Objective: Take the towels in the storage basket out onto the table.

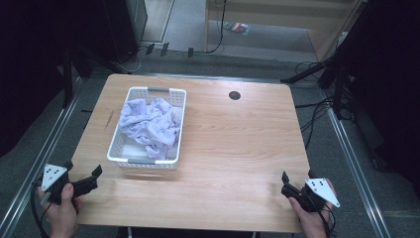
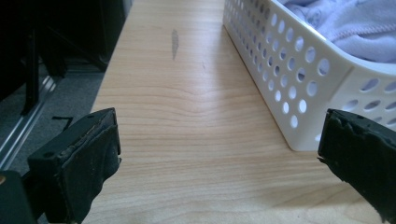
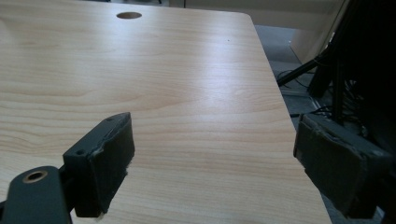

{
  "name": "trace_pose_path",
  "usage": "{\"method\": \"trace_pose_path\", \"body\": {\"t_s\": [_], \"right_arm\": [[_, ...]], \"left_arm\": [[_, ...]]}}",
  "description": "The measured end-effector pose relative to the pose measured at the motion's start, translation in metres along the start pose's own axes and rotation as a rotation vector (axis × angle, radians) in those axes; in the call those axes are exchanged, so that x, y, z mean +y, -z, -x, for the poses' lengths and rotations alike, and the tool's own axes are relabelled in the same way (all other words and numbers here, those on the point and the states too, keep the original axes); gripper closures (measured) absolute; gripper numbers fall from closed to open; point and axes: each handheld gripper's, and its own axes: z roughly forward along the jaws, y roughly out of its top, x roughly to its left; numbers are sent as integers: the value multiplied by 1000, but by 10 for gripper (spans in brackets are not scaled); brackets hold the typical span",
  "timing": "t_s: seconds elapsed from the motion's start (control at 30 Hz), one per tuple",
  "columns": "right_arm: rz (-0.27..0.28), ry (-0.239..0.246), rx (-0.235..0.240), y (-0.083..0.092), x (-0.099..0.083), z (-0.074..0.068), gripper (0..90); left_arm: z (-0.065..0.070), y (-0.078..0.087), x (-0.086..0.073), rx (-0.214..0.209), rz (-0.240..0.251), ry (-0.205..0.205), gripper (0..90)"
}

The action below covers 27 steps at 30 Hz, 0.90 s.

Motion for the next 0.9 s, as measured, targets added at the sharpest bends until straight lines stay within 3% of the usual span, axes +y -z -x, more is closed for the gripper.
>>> {"method": "trace_pose_path", "body": {"t_s": [0.13, 0.27, 0.53, 0.73, 0.9], "right_arm": [[-7, -67, 27, -4, 0, 3, 126], [-9, -58, 55, -3, 0, 0, 116], [-6, -63, 66, -3, 0, 1, 98], [-9, -104, 71, -2, -1, 6, 95], [-17, -90, 61, -3, 0, 5, 95]], "left_arm": [[0, 2, 2, -15, -7, 15, 0], [-3, 6, 5, -26, 4, 32, 0], [10, 10, 22, -11, -11, -36, 0], [20, 14, 42, -54, -9, -56, 0], [28, 17, 59, -79, -13, -76, 0]]}}
